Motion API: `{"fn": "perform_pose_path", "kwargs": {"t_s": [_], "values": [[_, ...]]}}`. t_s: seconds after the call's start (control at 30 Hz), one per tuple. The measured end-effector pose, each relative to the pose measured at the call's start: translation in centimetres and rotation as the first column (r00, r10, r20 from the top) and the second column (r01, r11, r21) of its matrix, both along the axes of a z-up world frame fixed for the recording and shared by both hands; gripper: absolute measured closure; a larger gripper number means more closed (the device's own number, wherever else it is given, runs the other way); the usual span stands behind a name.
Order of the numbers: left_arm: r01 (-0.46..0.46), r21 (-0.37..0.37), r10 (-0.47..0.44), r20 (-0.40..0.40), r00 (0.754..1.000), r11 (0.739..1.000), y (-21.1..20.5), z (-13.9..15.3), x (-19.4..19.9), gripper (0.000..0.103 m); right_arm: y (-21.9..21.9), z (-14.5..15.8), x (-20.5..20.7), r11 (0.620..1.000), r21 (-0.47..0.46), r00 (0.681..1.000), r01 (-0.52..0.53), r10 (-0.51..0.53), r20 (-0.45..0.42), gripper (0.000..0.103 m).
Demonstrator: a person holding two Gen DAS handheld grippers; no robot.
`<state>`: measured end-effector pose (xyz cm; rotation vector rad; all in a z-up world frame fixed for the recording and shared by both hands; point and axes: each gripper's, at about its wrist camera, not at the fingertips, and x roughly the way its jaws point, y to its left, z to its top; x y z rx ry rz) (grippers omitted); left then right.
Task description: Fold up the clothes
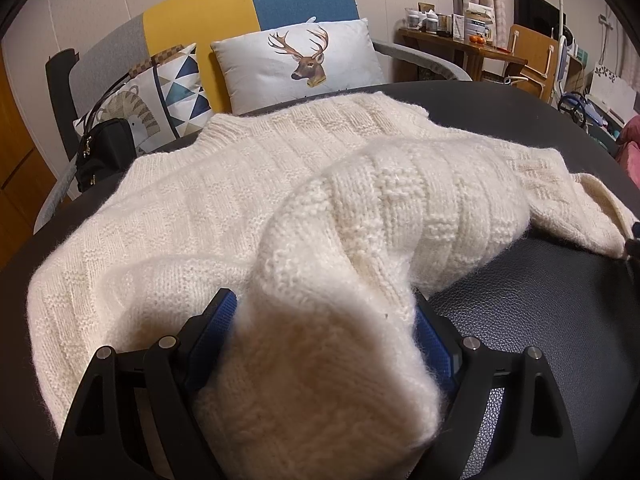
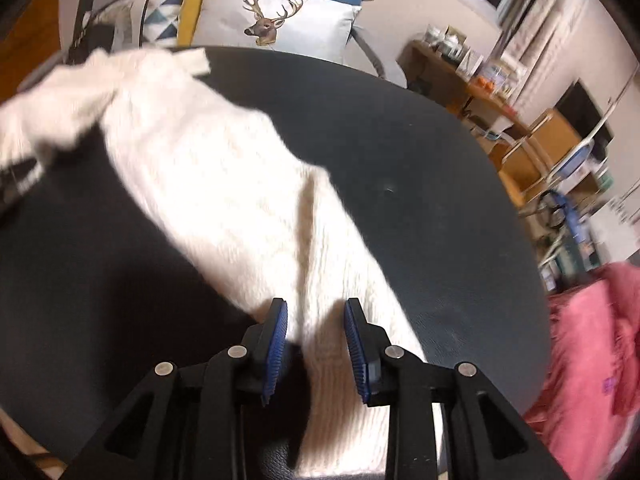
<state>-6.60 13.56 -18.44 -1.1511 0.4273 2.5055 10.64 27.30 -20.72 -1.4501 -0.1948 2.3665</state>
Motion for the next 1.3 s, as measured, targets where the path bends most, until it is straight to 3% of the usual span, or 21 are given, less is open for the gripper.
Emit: {"fn": "perform_pose_path", "kwargs": {"t_s": [0.07,0.33,0.37,0.43,0.47,0.77,0.83,0.93,1.1,1.17,1.23,1.27,1.3], "values": [[0.000,-0.003,0.000,-0.001,1.000,1.000,0.1,0.0,0.0,0.016,-0.6,-0.3,0.4,0.999,0.042,1.000,0.006,-0.006,0.001,0.074],[0.001,-0.010,-0.001,-0.003,1.000,1.000,0.1,0.0,0.0,0.016,0.9,-0.6,2.8,0.998,0.000,0.998,0.059,-0.059,0.036,0.074],[0.001,-0.011,-0.001,-0.003,1.000,1.000,0.1,0.0,0.0,0.016,1.2,-0.5,3.0,0.998,-0.028,0.998,0.060,-0.060,0.020,0.074],[0.001,-0.011,-0.001,-0.003,1.000,1.000,0.2,0.0,0.0,0.016,2.1,0.0,3.5,0.994,-0.084,0.997,0.069,-0.070,-0.016,0.093],[0.001,-0.011,-0.001,-0.003,1.000,1.000,0.2,0.0,0.0,0.016,2.4,0.5,3.7,0.992,-0.104,0.996,0.068,-0.073,-0.042,0.095],[0.002,-0.016,-0.002,-0.003,1.000,1.000,0.3,0.0,-0.1,0.016,11.1,4.5,0.1,0.964,-0.221,0.960,0.151,-0.196,-0.201,0.095],[0.002,-0.014,-0.002,-0.002,1.000,1.000,0.3,0.0,-0.1,0.016,13.4,3.6,-1.2,0.962,-0.197,0.957,0.190,-0.226,-0.181,0.079],[0.004,-0.012,-0.004,-0.001,1.000,1.000,0.2,0.0,-0.1,0.016,14.2,3.6,-2.1,0.947,-0.051,0.934,0.318,-0.322,-0.153,0.078],[0.007,-0.014,-0.007,0.000,1.000,1.000,0.2,-0.1,-0.2,0.016,8.4,6.0,-0.3,0.979,-0.141,0.912,0.150,-0.192,-0.362,0.076],[0.011,-0.009,-0.011,0.000,1.000,1.000,0.1,0.0,-0.1,0.016,6.3,3.3,-1.7,0.975,-0.206,0.956,0.082,-0.136,-0.260,0.076],[0.023,0.000,-0.023,-0.003,1.000,1.000,-0.2,0.4,0.2,0.016,5.6,0.7,-2.7,0.970,-0.236,0.977,0.064,-0.109,-0.182,0.076],[0.030,0.005,-0.030,-0.005,1.000,1.000,-0.4,0.6,0.3,0.015,5.5,-0.2,-3.2,0.974,-0.215,0.983,0.071,-0.105,-0.150,0.076],[0.036,0.009,-0.036,-0.007,0.999,0.999,-0.5,0.8,0.4,0.015,5.5,-0.3,-3.3,0.982,-0.176,0.979,0.065,-0.097,-0.180,0.076]]}}
